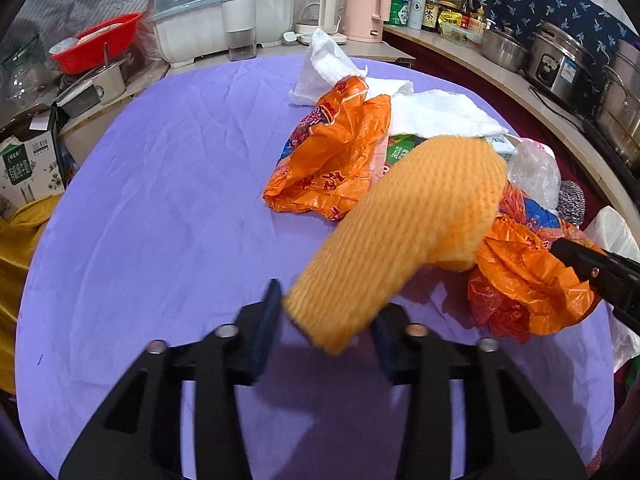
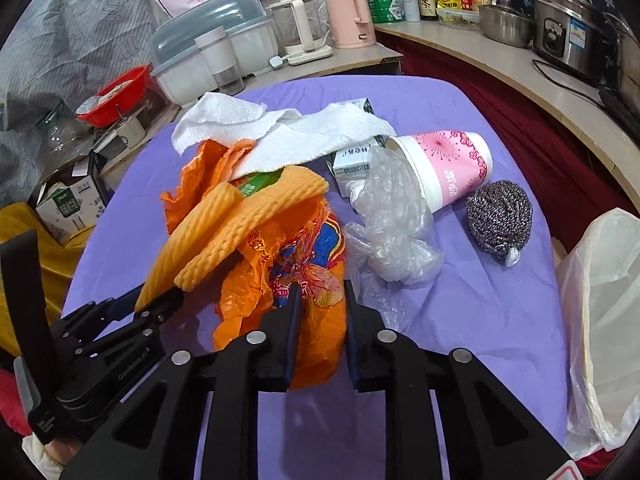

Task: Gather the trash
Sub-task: 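Grasp the orange mesh sleeve with the left tool while the right grasps the orange bag, then carry both items over the white bin and open both tools to drop them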

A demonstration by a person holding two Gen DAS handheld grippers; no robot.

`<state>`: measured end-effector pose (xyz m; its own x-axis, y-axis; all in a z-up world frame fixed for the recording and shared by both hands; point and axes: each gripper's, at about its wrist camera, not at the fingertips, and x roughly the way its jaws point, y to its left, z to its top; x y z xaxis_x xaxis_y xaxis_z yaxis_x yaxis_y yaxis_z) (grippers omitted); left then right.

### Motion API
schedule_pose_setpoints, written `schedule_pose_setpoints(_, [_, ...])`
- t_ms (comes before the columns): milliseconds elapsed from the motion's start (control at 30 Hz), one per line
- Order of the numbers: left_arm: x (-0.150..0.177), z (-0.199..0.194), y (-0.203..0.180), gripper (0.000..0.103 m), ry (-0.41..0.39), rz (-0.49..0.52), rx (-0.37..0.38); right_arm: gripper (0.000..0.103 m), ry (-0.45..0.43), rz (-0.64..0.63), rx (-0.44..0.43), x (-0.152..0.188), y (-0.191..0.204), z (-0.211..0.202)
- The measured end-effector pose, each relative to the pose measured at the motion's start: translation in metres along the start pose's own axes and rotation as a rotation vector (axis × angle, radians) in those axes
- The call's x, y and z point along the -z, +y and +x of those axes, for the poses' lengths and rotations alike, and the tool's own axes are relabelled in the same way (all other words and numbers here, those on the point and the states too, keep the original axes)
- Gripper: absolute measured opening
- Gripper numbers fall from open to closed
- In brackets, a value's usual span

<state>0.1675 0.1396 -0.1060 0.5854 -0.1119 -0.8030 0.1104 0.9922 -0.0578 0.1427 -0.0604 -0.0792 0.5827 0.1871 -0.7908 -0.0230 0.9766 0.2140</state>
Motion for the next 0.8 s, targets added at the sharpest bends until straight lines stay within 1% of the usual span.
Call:
schedule_pose_setpoints(33, [0.000,-0.001,0.001,0.022,0.003,-0.004,0.008,0.014,-0.006,-0.005,0.000,0.000,0.001,-0.004])
schedule_pose_setpoints(67, [0.000,-0.004,0.002,0.015,0.002,-0.009,0.015,0.012,-0.013,-0.010,-0.001,-0.001,0.002,-0.008])
schedule_pose_setpoints(100, [0.001,-0.008,0.001,0.013,-0.005,-0.012,0.016,0.010,-0.019,-0.014,-0.001,-0.001,0.003,-0.011])
schedule_pose_setpoints(200, [0.001,-0.019,0.000,0.010,-0.023,-0.006,0.013,0.008,-0.042,-0.025,-0.001,-0.001,0.005,-0.024])
schedule_pose_setpoints(333, [0.001,-0.040,-0.003,0.010,-0.060,-0.003,0.016,0.007,-0.086,-0.027,-0.001,-0.003,0.004,-0.045])
schedule_pose_setpoints(533, [0.000,-0.073,-0.009,0.010,-0.100,-0.008,0.030,0.007,-0.175,-0.028,0.014,-0.007,-0.001,-0.084])
schedule_pose_setpoints(667, [0.001,-0.097,-0.019,0.009,-0.132,0.003,0.046,0.007,-0.234,-0.007,0.031,-0.009,-0.015,-0.111])
schedule_pose_setpoints(800, [-0.001,-0.120,-0.036,0.009,-0.167,0.036,0.073,0.007,-0.298,0.032,0.069,-0.010,-0.040,-0.140])
